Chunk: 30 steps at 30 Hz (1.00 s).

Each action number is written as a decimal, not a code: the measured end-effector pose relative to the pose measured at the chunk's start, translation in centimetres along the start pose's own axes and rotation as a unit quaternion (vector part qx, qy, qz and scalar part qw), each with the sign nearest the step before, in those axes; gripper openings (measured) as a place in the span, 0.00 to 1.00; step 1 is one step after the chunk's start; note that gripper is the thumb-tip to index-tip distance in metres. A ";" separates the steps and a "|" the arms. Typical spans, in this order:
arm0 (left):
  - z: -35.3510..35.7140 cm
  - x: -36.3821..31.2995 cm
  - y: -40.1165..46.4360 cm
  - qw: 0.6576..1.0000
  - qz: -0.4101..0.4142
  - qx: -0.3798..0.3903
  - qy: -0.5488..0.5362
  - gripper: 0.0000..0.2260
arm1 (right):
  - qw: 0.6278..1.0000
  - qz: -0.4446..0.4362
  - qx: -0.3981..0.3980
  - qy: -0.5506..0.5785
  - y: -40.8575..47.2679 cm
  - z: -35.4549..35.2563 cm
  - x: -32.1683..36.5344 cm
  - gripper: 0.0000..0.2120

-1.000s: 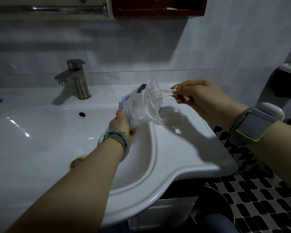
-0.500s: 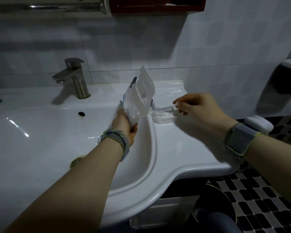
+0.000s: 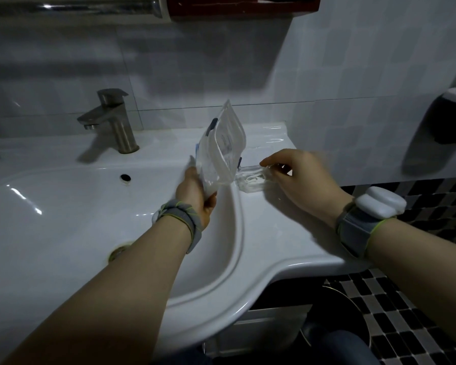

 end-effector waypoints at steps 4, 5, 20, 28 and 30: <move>0.0 0.1 0.2 1.000 -0.007 0.007 -0.003 0.12 | 1.000 -0.005 -0.020 -0.023 0.1 -0.1 0.0 0.11; 0.0 0.1 0.3 1.000 -0.011 0.011 -0.006 0.12 | 0.999 -0.004 -0.023 -0.027 0.1 -0.1 -0.1 0.12; 1.8 0.7 0.7 0.994 -0.032 0.083 -0.058 0.08 | 0.994 0.090 -0.041 0.039 -0.2 -0.1 -0.8 0.09; 2.2 0.3 0.1 0.990 -0.030 0.107 -0.089 0.11 | 0.994 0.100 -0.035 0.029 -0.2 0.0 -1.2 0.09; 2.5 0.1 -0.5 0.988 -0.027 0.122 -0.095 0.12 | 0.994 0.102 -0.033 0.032 -0.1 0.1 -1.2 0.10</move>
Point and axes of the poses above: each hand's wrist, its own y-axis towards the middle knuckle, its own z-axis out of the palm, x = y × z, the point moved 3 cm from there along y, towards the middle knuckle, and after that the axes turned 7 degrees about x, right-handed, at the moved point
